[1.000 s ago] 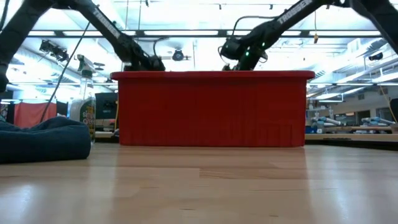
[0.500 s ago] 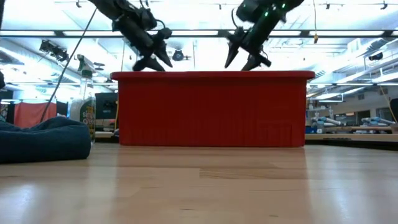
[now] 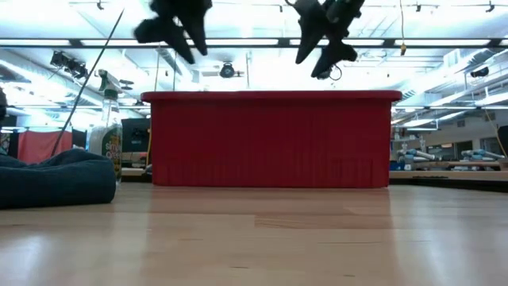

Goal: Fold laundry
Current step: Put the folded dark blue shorts into the red laundry bin

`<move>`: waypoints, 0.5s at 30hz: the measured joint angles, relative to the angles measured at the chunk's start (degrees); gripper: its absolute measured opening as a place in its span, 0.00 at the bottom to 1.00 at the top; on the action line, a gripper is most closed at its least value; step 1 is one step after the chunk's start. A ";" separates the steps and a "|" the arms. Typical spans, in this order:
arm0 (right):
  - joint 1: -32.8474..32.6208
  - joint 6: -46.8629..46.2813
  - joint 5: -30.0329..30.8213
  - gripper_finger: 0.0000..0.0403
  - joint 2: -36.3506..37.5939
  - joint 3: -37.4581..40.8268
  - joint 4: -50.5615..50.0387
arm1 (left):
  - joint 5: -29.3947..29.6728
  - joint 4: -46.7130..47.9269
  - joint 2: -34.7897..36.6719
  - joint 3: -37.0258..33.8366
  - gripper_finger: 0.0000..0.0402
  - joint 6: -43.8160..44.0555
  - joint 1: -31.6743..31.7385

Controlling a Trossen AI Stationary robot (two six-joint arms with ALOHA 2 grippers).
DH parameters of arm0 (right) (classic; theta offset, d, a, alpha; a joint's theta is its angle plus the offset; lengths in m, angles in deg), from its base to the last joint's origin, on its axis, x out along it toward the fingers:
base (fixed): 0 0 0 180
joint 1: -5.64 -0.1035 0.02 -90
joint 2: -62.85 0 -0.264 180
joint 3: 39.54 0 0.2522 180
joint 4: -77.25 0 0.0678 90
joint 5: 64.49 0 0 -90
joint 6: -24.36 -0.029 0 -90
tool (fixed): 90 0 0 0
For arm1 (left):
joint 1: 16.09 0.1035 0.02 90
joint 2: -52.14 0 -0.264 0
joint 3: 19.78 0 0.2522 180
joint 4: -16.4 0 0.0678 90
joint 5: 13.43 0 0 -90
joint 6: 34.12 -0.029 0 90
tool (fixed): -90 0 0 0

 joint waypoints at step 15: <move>-16.09 -4.47 1.33 0.69 2.67 4.06 0.41 | 0.48 0.61 -0.11 -15.02 0.39 48.71 -33.69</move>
